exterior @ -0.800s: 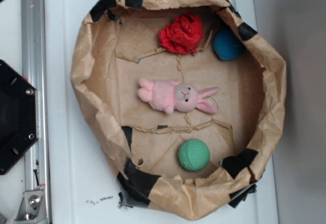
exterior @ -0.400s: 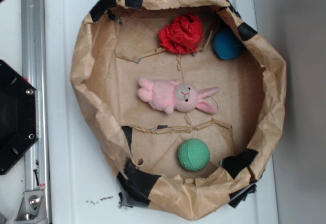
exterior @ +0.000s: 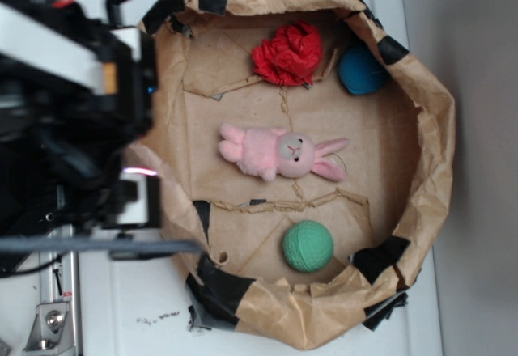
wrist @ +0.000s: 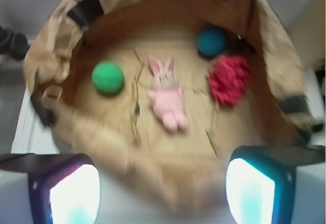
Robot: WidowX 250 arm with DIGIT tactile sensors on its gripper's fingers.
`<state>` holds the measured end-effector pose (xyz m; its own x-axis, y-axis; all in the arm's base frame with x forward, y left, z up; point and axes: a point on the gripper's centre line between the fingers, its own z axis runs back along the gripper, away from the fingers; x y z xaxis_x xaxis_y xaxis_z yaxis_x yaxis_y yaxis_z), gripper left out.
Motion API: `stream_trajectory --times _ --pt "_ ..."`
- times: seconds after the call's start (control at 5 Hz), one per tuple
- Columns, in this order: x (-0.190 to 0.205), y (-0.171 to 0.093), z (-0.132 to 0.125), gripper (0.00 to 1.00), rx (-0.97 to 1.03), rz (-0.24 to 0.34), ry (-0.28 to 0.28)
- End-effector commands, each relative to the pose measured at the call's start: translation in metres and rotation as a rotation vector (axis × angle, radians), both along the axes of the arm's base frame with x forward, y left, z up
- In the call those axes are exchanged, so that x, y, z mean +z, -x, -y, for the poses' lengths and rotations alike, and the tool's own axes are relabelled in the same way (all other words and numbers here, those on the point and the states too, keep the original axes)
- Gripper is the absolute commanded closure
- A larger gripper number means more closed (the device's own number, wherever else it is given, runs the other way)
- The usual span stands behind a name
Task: Grab the blue ball.
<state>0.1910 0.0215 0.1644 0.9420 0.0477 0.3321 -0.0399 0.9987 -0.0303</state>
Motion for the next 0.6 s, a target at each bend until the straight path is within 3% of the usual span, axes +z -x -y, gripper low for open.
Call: stream_trajectory --times 0.0,0.2,0.4 --pt "-0.026 -0.093 -0.016 0.0 0.02 0.156 0.052" --pt "-0.053 -0.113 -0.029 0.0 0.02 0.226 0.025" --pt "-0.072 -0.129 -0.036 0.0 0.036 0.256 -0.019"
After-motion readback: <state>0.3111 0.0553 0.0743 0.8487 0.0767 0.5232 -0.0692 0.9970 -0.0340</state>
